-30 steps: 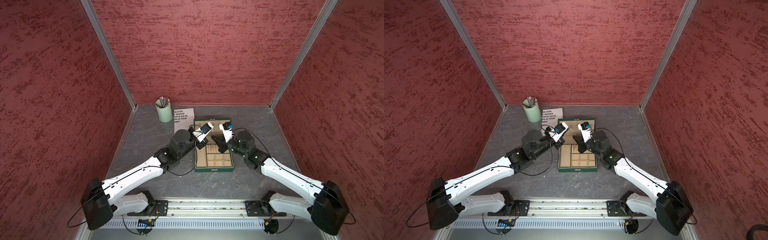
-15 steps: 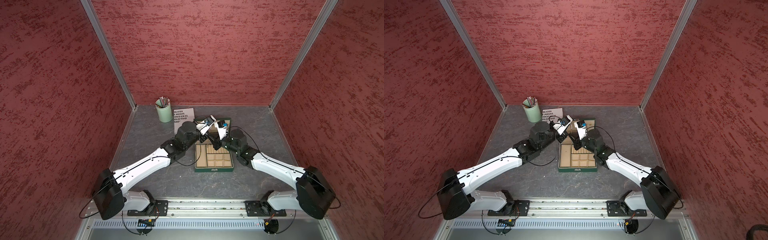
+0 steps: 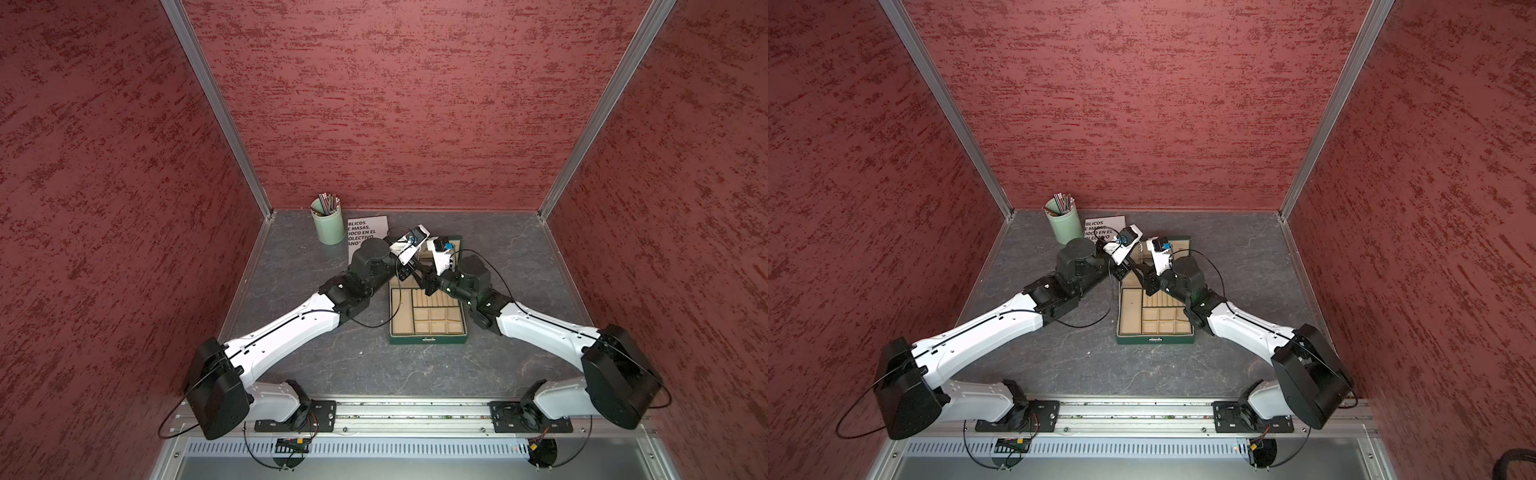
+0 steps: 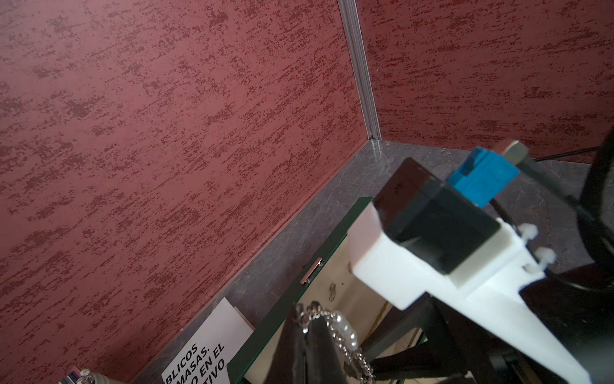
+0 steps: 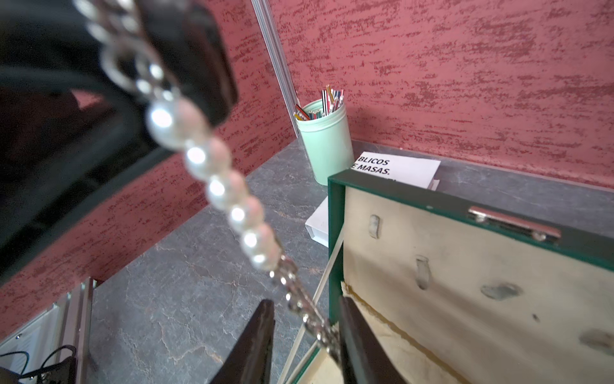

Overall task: Put jewelry chain into jewelry box
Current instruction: Hang the necklace on the jewelry box clasp.

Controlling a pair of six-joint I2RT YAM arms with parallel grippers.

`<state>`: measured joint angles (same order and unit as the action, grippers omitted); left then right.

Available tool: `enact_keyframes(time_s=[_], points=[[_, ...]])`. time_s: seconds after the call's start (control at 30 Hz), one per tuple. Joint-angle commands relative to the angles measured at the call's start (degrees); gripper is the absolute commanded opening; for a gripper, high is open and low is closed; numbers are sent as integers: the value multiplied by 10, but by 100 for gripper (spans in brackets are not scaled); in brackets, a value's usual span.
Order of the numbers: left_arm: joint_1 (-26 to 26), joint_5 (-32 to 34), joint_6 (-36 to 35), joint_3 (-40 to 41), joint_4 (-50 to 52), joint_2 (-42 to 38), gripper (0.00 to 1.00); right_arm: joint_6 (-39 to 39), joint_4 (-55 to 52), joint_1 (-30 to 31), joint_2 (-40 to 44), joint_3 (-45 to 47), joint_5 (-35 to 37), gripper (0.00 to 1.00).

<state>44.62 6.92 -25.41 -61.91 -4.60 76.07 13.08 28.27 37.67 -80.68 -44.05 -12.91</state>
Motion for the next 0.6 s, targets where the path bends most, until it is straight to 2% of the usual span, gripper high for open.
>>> enact_keyframes(time_s=[0.0, 0.57], points=[[-3, -6, -4, -21, 5, 8, 0, -3, 65, 2, 1, 20, 9, 37], [-1, -7, -2, -44, 22, 7, 0, -13, 185, 4, 1, 90, 31, 37]])
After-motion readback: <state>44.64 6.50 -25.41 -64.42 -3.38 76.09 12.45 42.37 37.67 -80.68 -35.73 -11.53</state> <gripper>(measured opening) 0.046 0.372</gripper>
